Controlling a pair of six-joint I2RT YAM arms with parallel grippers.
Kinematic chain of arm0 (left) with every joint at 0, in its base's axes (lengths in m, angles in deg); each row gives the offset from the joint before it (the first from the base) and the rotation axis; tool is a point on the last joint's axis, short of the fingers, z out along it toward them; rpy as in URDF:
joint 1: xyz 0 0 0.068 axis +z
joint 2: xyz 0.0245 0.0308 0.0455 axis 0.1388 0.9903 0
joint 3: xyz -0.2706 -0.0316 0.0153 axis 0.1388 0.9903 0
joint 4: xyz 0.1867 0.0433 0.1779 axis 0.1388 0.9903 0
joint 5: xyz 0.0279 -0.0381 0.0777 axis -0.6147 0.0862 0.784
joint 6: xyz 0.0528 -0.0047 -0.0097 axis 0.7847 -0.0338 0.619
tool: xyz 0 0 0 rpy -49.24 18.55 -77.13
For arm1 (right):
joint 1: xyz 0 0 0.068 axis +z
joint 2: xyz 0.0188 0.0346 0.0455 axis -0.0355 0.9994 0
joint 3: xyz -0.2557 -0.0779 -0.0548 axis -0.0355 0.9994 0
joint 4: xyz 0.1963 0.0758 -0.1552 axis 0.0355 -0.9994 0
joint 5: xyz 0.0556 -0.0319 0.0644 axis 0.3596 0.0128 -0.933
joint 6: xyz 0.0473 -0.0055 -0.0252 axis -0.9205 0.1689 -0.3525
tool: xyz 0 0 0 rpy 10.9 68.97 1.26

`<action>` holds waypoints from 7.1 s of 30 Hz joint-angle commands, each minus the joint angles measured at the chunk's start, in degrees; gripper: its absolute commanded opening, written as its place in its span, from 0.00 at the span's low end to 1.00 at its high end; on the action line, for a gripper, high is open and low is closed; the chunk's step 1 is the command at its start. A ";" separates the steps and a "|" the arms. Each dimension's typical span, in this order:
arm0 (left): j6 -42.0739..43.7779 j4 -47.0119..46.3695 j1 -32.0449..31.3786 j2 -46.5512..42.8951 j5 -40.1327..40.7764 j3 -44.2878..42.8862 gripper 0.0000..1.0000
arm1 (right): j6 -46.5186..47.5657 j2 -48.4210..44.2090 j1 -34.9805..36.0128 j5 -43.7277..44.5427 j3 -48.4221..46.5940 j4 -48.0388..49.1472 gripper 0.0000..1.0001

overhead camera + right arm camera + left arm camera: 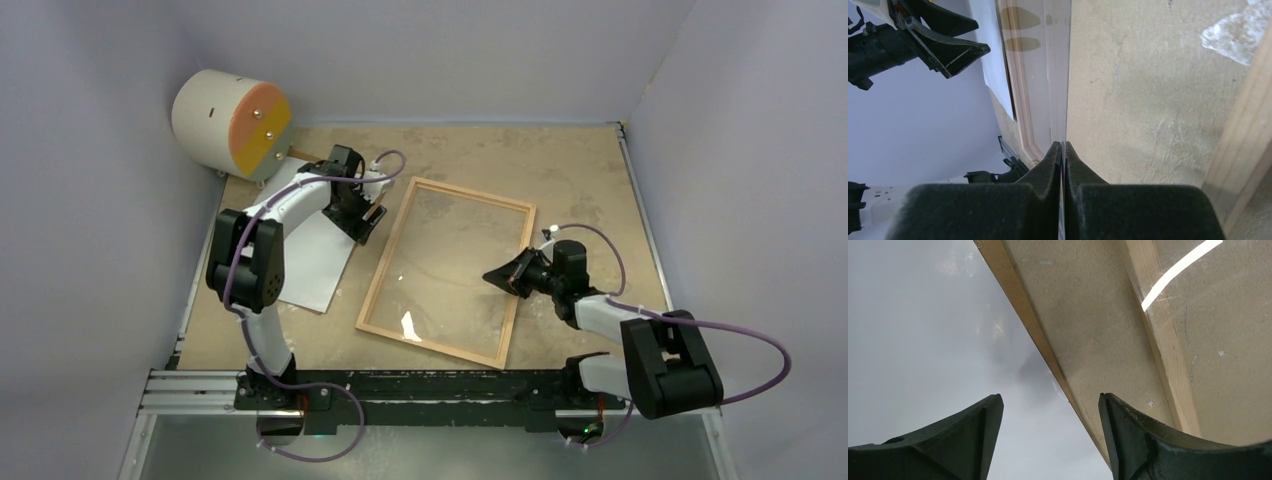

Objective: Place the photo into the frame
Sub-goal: Place the photo frame item in the photo frame.

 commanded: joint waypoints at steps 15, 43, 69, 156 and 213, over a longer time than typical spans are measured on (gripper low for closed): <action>-2.01 -3.17 -0.98 3.16 -2.57 0.34 0.81 | -4.17 -4.28 -0.22 6.40 3.80 4.80 0.00; -1.70 -4.36 -1.81 3.65 -1.67 1.41 0.81 | -3.65 -12.66 -0.22 9.98 7.73 -0.23 0.00; -2.99 -1.31 2.85 2.37 -5.63 -2.46 0.76 | -5.01 -17.94 6.40 5.61 -2.69 11.69 0.00; -3.49 -5.39 2.92 2.91 -8.05 4.41 0.76 | -9.77 -11.97 12.38 19.74 4.07 8.02 0.00; -1.73 -5.94 0.95 2.81 -9.91 7.39 0.64 | -16.92 -16.55 12.91 11.04 4.08 26.31 0.00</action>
